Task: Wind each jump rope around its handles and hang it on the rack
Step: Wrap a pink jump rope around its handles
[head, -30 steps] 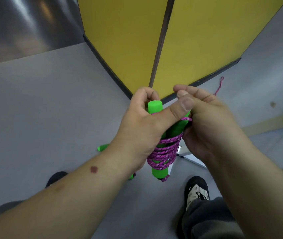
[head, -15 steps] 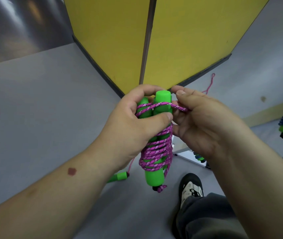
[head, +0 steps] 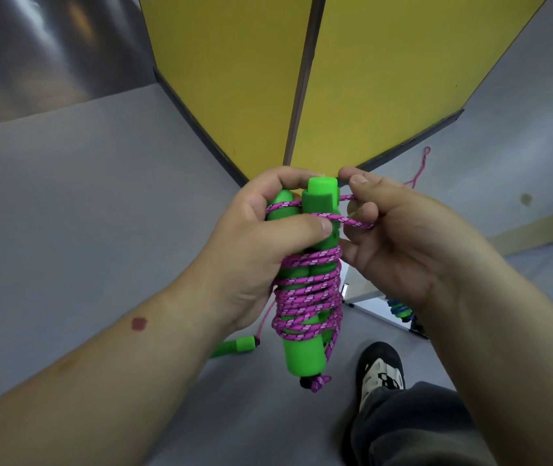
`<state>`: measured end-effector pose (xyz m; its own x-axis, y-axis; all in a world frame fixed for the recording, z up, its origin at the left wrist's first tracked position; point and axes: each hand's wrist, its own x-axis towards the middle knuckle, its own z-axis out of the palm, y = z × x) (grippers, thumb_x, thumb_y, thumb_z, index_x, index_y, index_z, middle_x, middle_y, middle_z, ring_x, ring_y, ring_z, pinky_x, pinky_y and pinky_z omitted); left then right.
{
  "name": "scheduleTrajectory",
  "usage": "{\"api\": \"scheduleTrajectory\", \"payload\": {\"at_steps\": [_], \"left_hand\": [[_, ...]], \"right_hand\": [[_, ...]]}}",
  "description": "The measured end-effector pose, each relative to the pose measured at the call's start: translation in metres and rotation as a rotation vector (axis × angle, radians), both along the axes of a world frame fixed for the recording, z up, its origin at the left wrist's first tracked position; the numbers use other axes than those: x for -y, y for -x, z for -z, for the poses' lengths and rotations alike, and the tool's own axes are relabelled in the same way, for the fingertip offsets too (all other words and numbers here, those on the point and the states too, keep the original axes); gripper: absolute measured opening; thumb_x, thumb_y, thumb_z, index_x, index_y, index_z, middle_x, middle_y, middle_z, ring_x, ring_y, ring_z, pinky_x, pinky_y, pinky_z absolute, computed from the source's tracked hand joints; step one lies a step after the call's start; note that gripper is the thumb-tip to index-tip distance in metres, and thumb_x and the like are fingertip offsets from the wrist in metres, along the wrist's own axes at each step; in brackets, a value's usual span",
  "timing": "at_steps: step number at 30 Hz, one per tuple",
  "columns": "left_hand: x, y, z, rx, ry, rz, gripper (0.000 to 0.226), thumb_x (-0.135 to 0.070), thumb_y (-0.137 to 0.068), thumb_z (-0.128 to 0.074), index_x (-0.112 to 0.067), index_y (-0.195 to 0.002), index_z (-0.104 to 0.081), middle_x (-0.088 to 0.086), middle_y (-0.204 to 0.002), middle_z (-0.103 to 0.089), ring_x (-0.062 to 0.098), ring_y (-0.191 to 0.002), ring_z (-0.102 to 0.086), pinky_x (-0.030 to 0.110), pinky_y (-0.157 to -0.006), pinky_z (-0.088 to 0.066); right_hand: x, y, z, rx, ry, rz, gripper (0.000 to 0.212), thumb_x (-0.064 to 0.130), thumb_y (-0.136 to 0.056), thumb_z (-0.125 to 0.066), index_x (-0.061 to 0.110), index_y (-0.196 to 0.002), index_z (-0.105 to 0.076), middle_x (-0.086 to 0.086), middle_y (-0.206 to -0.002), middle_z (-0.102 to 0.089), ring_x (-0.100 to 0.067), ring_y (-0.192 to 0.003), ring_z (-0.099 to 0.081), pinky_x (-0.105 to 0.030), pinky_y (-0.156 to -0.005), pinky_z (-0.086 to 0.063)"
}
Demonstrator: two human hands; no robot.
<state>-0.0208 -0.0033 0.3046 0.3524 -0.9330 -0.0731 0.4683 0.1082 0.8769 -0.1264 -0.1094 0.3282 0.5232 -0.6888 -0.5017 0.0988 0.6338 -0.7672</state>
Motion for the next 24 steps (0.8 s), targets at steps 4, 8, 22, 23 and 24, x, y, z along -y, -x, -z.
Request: {"api": "scheduleTrajectory", "payload": {"at_steps": [4, 8, 22, 23, 24], "left_hand": [[0.006, 0.01, -0.004, 0.031, -0.026, -0.102, 0.031, -0.008, -0.073, -0.084, -0.014, -0.092, -0.06, -0.004, -0.067, -0.068, 0.012, -0.055, -0.063, 0.025, -0.052, -0.052], [0.021, 0.011, 0.013, 0.051, -0.138, -0.225, 0.02, -0.002, -0.089, -0.071, -0.018, -0.086, -0.058, -0.002, -0.06, -0.055, 0.012, -0.047, -0.052, 0.023, -0.045, -0.043], [0.116, 0.07, 0.126, 0.715, -0.495, -0.021, 0.013, -0.022, -0.098, -0.051, -0.014, -0.108, -0.051, 0.009, -0.12, -0.041, 0.014, -0.085, -0.051, 0.036, -0.077, -0.052], [0.123, 0.073, 0.133, 0.72, -0.52, -0.003, 0.014, -0.023, -0.099, -0.05, -0.014, -0.11, -0.049, 0.009, -0.12, -0.04, 0.017, -0.086, -0.052, 0.042, -0.083, -0.054], [0.13, 0.075, 0.14, 0.732, -0.536, 0.014, 0.015, -0.023, -0.099, -0.05, -0.013, -0.11, -0.047, 0.008, -0.12, -0.039, 0.02, -0.088, -0.053, 0.047, -0.087, -0.055]], "right_hand": [[0.003, 0.004, 0.002, 0.003, -0.013, -0.022, 0.012, 0.014, -0.102, -0.055, 0.012, -0.106, -0.067, -0.005, -0.063, -0.053, -0.022, -0.083, -0.056, -0.043, -0.071, -0.063], [0.011, 0.025, 0.0, -0.086, 0.114, -0.097, 0.013, 0.008, -0.098, -0.059, 0.015, -0.1, -0.07, 0.0, -0.057, -0.06, -0.007, -0.052, -0.059, -0.031, -0.076, -0.059], [0.099, 0.084, 0.079, -1.045, 1.02, -0.654, 0.035, 0.004, -0.098, -0.052, 0.022, -0.114, -0.077, 0.004, -0.103, -0.073, 0.002, -0.073, -0.058, 0.001, -0.056, -0.038], [0.105, 0.086, 0.088, -1.063, 1.043, -0.68, 0.037, 0.003, -0.098, -0.051, 0.021, -0.116, -0.077, 0.005, -0.102, -0.072, 0.004, -0.071, -0.055, 0.002, -0.055, -0.036], [0.111, 0.087, 0.097, -1.075, 1.066, -0.704, 0.038, 0.001, -0.097, -0.051, 0.021, -0.117, -0.077, 0.005, -0.099, -0.071, 0.004, -0.07, -0.055, -0.001, -0.055, -0.035]]}}
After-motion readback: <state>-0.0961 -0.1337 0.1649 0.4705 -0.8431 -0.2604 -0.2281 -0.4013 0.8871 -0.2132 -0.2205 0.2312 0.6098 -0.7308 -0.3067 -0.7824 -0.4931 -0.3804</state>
